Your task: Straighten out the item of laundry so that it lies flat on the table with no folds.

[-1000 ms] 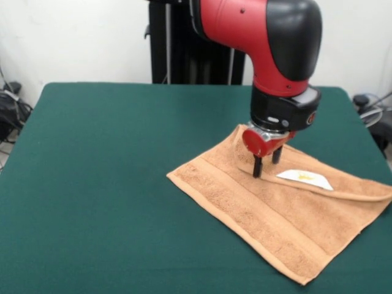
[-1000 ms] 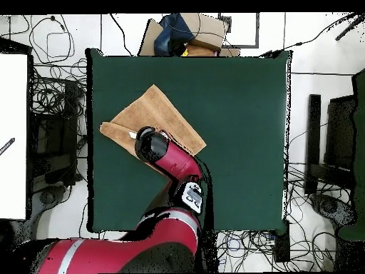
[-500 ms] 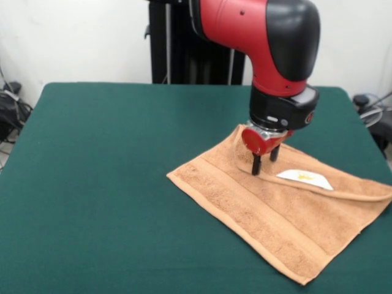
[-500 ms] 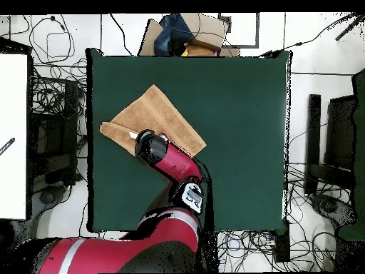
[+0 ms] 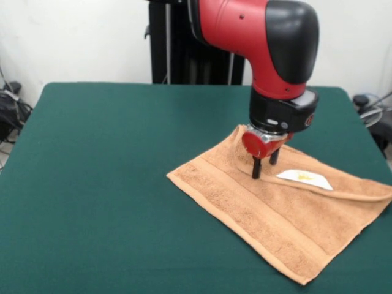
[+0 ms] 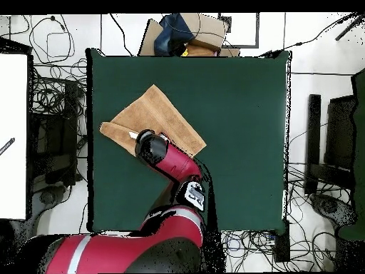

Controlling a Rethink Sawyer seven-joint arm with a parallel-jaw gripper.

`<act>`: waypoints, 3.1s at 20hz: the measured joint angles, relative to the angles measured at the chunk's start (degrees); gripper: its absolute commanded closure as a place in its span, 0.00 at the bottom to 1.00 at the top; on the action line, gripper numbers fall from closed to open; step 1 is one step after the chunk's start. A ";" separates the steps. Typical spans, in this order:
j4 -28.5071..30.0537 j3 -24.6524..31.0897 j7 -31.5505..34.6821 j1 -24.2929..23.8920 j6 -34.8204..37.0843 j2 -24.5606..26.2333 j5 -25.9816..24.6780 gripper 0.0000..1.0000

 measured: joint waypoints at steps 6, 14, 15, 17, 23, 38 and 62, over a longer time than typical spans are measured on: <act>0.01 1.12 0.00 -1.07 -0.64 0.00 -1.38 0.00; 0.01 1.13 0.00 -1.06 -0.64 0.03 -2.44 1.00; 0.01 1.13 0.00 -1.04 -0.65 0.04 -2.53 1.00; 0.00 1.12 0.00 -0.98 -0.65 0.04 -2.79 1.00; -0.02 1.10 0.00 -0.97 -0.65 0.04 -2.87 1.00; -1.49 0.07 0.00 0.46 4.94 0.14 -2.88 1.00; -2.43 0.07 0.00 0.42 15.37 -0.50 -2.89 1.00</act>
